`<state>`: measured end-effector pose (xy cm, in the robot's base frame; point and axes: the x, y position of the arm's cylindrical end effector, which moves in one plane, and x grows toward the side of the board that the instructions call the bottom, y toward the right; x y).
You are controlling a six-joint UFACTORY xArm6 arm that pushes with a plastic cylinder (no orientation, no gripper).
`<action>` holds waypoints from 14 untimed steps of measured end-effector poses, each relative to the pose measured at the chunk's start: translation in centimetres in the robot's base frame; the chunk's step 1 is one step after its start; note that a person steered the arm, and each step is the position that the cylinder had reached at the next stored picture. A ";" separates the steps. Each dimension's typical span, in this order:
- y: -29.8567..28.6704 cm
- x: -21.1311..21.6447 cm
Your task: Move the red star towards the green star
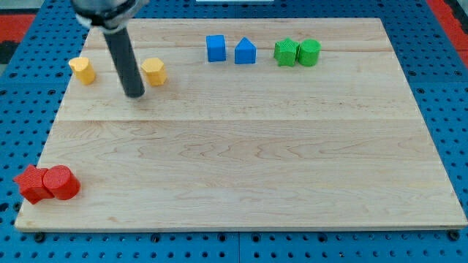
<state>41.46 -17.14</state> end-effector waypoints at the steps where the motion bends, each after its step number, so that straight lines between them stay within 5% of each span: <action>1: -10.2 4.3; 3: -13.3 7.2; 4: -13.3 15.0; 5: -13.3 17.8; 10: 5.2 14.5; 14: 12.9 7.1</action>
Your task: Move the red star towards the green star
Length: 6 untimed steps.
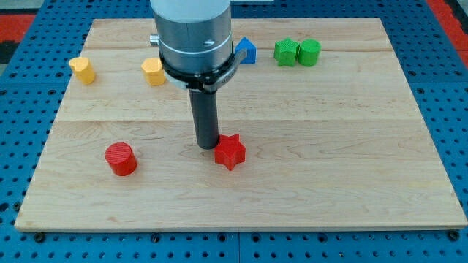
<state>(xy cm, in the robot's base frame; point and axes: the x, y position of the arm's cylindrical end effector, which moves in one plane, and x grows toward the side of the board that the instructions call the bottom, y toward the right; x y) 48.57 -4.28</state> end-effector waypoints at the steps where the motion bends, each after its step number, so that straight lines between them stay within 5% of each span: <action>1: -2.0 1.2; 3: 2.6 5.0; 5: 4.6 -2.7; 6: 8.0 -2.5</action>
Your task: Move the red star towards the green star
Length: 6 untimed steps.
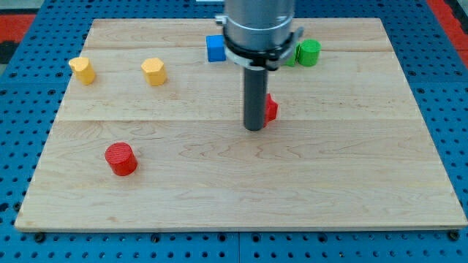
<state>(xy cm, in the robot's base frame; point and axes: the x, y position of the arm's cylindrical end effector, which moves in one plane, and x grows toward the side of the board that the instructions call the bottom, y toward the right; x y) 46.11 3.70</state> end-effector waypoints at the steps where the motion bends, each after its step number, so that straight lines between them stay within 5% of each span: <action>1: 0.3 0.5; 3: 2.8 -6.0; 6: 9.6 -7.4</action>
